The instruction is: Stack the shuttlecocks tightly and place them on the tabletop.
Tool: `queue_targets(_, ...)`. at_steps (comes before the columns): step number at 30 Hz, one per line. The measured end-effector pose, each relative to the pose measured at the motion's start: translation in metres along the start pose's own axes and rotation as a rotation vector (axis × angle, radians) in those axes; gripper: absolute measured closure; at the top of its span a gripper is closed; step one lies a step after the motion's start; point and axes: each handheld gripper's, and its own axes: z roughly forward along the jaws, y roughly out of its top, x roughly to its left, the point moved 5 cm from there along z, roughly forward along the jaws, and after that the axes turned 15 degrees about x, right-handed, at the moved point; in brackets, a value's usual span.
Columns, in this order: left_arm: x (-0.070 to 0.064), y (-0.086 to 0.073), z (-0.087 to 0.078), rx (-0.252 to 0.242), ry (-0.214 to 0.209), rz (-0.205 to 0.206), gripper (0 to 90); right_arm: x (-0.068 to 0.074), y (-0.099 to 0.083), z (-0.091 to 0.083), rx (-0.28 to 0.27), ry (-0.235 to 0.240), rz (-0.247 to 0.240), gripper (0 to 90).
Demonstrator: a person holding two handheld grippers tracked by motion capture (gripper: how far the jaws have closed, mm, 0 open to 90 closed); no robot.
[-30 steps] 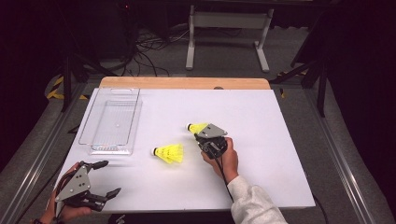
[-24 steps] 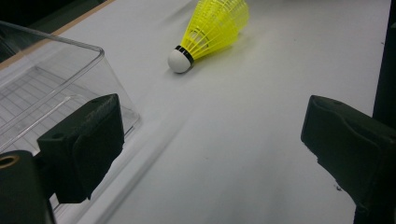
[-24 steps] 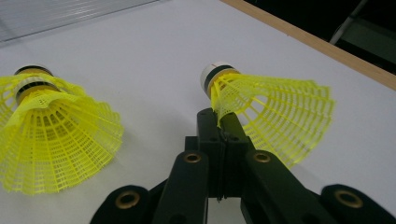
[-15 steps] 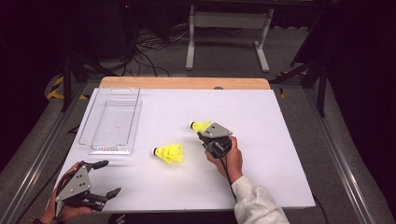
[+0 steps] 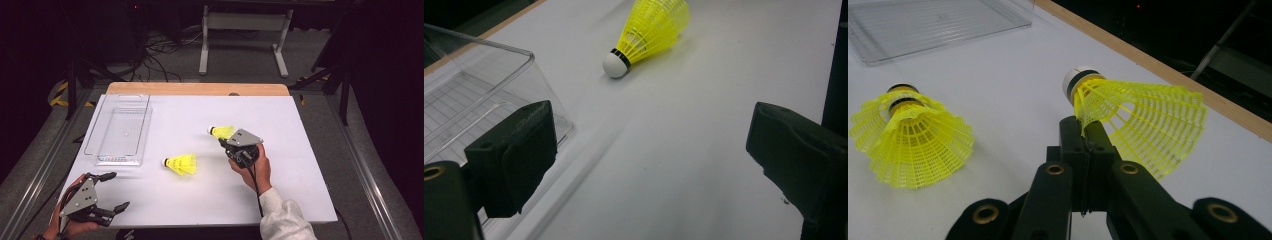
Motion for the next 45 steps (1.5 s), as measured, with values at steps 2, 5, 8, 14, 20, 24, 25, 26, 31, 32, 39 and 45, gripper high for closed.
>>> queue_targets(2, 0.0, 0.0, 0.0, 0.0, -0.001, -0.002, 7.3, 0.0, 0.0, -0.002, -0.002, 0.003, -0.006, 90.0)
queue_targets(5, 0.0, 0.0, 0.0, -0.002, 0.0, -0.004, 7.3, 0.0, 0.0, -0.004, -0.005, 0.006, -0.013, 90.0)
queue_targets(8, 0.0, 0.0, 0.0, -0.001, 0.0, -0.004, 7.3, 0.001, 0.0, -0.005, -0.004, 0.012, -0.02, 90.0)
queue_targets(14, 0.001, 0.0, 0.0, -0.006, -0.002, -0.01, 7.3, 0.003, 0.0, -0.005, -0.004, 0.021, -0.021, 90.0)
queue_targets(20, 0.005, 0.0, 0.002, -0.009, -0.008, -0.017, 7.3, 0.003, -0.003, -0.006, 0.003, 0.034, -0.022, 90.0)
queue_targets(24, 0.006, -0.001, 0.002, -0.007, -0.009, -0.016, 7.3, 0.001, -0.007, -0.01, 0.003, 0.042, -0.017, 90.0)
queue_targets(25, 0.006, -0.001, 0.002, -0.01, -0.006, -0.015, 7.3, 0.001, -0.008, -0.011, 0.001, 0.045, -0.017, 90.0)
queue_targets(26, 0.006, -0.001, 0.002, -0.01, -0.008, -0.017, 7.2, 0.001, -0.008, -0.012, 0.002, 0.044, -0.021, 90.0)
queue_targets(31, 0.004, -0.001, 0.0, -0.007, -0.002, -0.011, 7.2, 0.002, -0.011, -0.017, -0.001, 0.053, -0.034, 90.0)
queue_targets(32, 0.004, -0.001, 0.0, -0.007, -0.005, -0.015, 7.2, 0.002, -0.012, -0.019, -0.001, 0.057, -0.037, 90.0)
queue_targets(39, 0.004, -0.004, -0.002, -0.006, 0.003, -0.026, 7.3, 0.007, -0.017, -0.027, -0.002, 0.093, -0.066, 90.0)
queue_targets(45, 0.002, -0.004, -0.003, 0.0, 0.011, -0.021, 7.2, 0.017, -0.025, -0.027, 0.018, 0.131, -0.1, 90.0)
